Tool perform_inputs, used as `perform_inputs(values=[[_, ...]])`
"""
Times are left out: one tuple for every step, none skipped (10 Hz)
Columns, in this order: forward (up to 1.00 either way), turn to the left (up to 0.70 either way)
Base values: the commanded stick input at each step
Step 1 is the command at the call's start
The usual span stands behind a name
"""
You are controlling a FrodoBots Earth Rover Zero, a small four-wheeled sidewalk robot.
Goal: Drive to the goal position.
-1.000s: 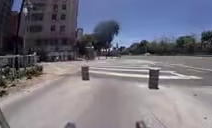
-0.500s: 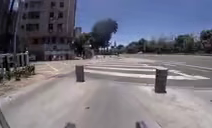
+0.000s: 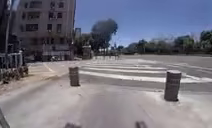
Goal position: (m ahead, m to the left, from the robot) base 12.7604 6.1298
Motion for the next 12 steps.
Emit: perform_inputs(values=[[0.70,0.00],[0.70,0.00],[0.70,0.00],[0.70,0.00],[0.70,0.00],[0.70,0.00],[0.70,0.00],[0.70,0.00],[0.70,0.00],[0.70,0.00],[0.70,0.00],[0.70,0.00]])
